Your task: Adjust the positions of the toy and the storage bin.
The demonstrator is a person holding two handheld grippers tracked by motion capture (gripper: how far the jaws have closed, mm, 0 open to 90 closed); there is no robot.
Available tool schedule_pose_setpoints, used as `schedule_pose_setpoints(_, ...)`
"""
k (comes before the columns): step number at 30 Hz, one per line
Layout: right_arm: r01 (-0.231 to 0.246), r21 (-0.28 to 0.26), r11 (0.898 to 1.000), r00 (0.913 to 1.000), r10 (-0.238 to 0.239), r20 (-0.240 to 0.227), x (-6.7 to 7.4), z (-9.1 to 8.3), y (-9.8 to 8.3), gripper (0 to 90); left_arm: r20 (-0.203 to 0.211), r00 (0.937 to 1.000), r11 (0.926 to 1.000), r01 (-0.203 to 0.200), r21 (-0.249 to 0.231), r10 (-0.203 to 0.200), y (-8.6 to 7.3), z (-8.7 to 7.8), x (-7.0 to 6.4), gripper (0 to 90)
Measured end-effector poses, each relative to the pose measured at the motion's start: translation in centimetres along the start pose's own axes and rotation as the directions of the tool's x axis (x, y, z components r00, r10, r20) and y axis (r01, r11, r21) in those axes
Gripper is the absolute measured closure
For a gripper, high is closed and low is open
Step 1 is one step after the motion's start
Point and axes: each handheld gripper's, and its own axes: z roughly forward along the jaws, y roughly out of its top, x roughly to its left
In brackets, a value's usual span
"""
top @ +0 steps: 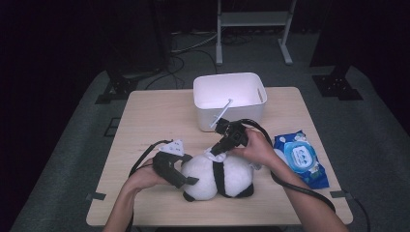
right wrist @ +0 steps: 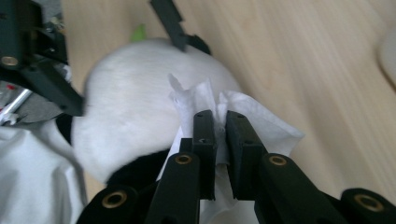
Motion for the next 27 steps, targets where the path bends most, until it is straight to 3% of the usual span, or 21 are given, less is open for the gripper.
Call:
schedule_pose_setpoints(5,-0.061,-0.024,0.998,0.9978,0.061,0.024,-1.5,-1.3,-1.6,81.8,0.005,1.0000,0.9999,0.007,-0.007,-0.007,-0.1,0.0,0.0,11.3)
schedule_pose_setpoints(13,-0.153,-0.094,0.984,0.9869,0.157,0.035,-3.1,-4.3,-6.1,81.8,0.006,0.9999,0.9999,0.008,-0.010,-0.008,0.0,0.0,0.0,11.1)
schedule_pose_setpoints(17,-0.169,-0.131,0.977,0.9840,0.175,0.034,-3.3,-5.2,-8.1,81.8,0.004,1.0000,0.9999,0.006,-0.008,-0.006,0.0,0.1,0.0,11.1)
schedule_pose_setpoints(27,-0.194,-0.152,0.969,0.9790,0.201,0.032,-2.5,-6.1,-12.2,81.8,0.005,0.9999,0.9999,0.012,-0.010,-0.012,0.0,0.1,0.1,10.4)
